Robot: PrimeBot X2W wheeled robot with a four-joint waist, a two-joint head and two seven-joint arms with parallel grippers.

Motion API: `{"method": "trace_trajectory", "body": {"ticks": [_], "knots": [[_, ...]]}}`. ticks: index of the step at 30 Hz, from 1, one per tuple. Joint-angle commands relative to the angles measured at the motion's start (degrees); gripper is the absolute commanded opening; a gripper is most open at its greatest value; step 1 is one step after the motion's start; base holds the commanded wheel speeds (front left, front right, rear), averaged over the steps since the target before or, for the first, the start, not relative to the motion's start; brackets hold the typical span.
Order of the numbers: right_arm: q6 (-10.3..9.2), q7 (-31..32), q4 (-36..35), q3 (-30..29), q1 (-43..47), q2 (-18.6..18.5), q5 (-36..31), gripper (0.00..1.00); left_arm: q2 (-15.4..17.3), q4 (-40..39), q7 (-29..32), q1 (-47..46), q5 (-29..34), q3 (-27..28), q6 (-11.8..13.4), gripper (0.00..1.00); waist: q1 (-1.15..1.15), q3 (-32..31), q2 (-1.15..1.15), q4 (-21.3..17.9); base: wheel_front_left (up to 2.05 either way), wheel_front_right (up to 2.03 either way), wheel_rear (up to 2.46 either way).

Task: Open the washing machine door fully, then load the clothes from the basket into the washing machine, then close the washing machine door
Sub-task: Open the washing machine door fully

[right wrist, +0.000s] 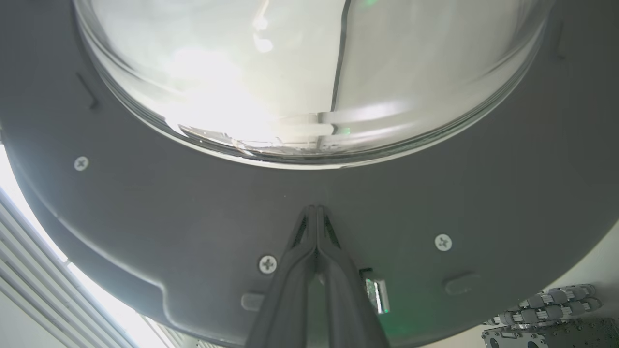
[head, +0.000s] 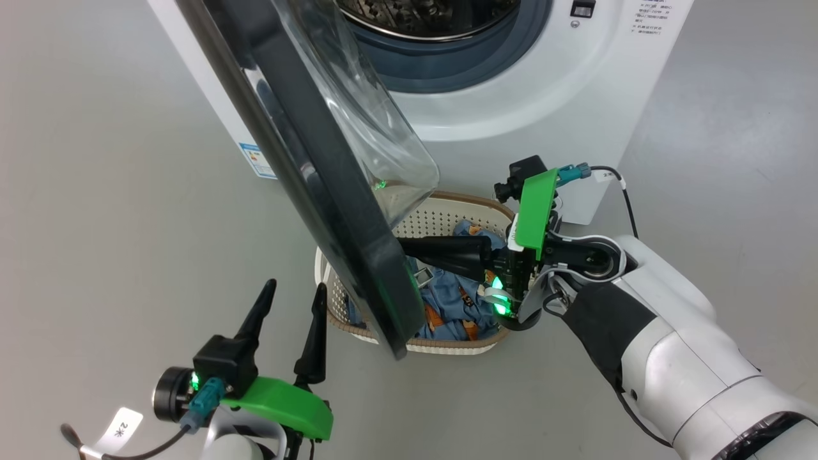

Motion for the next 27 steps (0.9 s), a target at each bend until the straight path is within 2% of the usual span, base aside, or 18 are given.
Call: {"method": "trace_trajectory", "body": {"ticks": [1,15,27], "knots": [[0.09,-0.43,-1.83,1.27,1.41,1.82,1.23,0.0,0.99,-1.1,-0.37,-0.2,0.37,1.92,0.41,1.0,0.0,-0.03,0.0,0.03,0.0,0.0,0.0],[0.09,-4.29,-6.68,10.42,1.67,-1.6,9.01,0.0,0.99,-1.37,-0.37,0.01,0.38,1.91,0.61,1.0,0.0,0.06,0.0,0.01,0.0,0.0,0.0],[0.09,-10.68,-15.09,21.35,0.67,-7.61,18.11,0.0,0.99,-1.22,-0.37,-0.09,0.38,1.89,0.45,1.0,0.0,-0.07,0.0,-0.08,0.0,0.0,0.0]]}}
